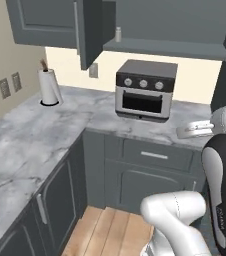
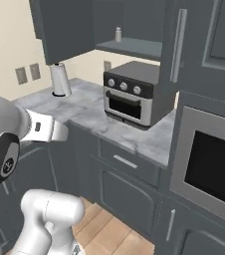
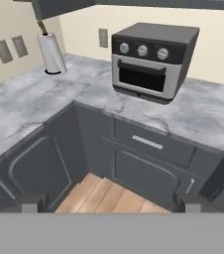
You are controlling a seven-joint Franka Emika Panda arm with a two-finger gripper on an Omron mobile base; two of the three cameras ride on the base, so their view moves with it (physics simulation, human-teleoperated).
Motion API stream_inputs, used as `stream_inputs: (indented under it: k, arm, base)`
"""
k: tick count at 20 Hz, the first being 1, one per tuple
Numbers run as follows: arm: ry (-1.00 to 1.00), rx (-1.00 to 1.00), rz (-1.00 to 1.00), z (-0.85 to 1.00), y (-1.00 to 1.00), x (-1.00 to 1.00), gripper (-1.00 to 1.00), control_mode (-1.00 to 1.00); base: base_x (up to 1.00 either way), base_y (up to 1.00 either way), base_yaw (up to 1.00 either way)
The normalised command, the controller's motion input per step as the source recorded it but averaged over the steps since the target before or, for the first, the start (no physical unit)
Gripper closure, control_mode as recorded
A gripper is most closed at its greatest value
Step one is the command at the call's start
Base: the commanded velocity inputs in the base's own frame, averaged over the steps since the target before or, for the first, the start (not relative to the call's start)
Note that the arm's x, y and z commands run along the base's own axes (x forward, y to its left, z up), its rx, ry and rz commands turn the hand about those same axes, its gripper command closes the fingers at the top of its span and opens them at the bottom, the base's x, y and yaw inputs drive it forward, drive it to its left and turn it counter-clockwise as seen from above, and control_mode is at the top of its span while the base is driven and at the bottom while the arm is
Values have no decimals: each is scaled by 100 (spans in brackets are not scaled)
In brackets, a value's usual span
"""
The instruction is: Take 2 condiments from the cabinet and move them on the counter near the stove.Make sure the condiments are lined up with each other, next to each other.
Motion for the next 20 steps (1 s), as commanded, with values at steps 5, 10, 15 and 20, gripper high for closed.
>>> stream_inputs:
  k: [5,10,15,20]
  arm:
    - [0,0,0,0,0,0,-100,100]
    - [0,0,0,0,0,0,-100,100]
    - [0,0,0,0,0,0,-100,100]
    - [0,0,0,0,0,0,-100,100]
  base:
    - [75,7,0]
    - [65,2,-1]
    - [62,0,-4]
    - [50,9,-1]
